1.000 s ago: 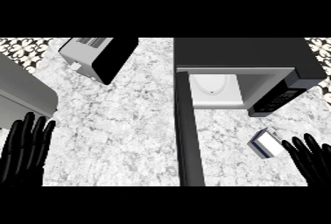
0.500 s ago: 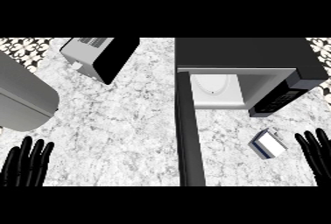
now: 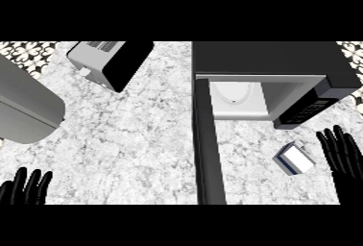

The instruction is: Pick up the milk, place it into the microwave and close the microwave

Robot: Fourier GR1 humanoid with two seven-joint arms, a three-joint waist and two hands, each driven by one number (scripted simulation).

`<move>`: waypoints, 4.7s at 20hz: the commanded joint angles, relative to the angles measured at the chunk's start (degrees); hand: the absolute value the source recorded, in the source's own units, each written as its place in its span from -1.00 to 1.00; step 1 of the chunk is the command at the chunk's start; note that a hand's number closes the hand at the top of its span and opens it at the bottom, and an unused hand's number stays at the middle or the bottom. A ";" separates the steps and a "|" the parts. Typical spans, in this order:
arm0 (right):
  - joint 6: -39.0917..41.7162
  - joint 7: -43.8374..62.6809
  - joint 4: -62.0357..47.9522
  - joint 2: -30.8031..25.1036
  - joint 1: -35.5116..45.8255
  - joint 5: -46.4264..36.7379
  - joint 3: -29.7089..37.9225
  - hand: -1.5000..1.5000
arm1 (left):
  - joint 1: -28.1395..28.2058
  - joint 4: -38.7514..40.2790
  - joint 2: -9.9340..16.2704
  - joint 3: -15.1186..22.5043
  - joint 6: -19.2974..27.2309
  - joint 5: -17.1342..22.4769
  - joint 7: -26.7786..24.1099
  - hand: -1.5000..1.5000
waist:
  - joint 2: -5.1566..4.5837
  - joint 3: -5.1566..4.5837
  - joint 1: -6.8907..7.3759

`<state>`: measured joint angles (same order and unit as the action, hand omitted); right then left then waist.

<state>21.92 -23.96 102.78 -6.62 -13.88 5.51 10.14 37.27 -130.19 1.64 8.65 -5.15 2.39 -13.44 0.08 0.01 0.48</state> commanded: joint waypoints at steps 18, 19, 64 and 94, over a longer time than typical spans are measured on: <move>-4.56 -19.88 -37.24 -6.88 14.02 -10.31 7.95 -1.00 | 2.85 -0.59 0.30 0.07 -0.91 0.16 -2.38 -1.00 | -0.10 0.02 -0.01; -2.44 -19.43 -36.59 -8.05 13.96 -9.30 7.93 -1.00 | 7.05 -3.96 -0.14 2.99 -0.98 -1.36 -2.76 -1.00 | -0.03 0.02 0.07; 5.62 -41.34 -84.42 -13.07 33.78 -11.31 6.21 1.00 | 6.82 0.83 2.29 -1.37 -3.76 3.11 -7.15 -1.00 | -0.43 0.31 1.40; -0.91 -13.79 -34.90 1.20 13.51 -0.24 -5.79 1.00 | 10.20 -0.48 2.57 -6.13 -5.89 6.68 -8.99 -1.00 | 0.52 -0.18 -1.60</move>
<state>20.46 -43.00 54.97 -7.63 6.01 4.60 7.79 47.44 -129.47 3.73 3.55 -10.31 7.63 -22.86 0.53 -0.14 -0.78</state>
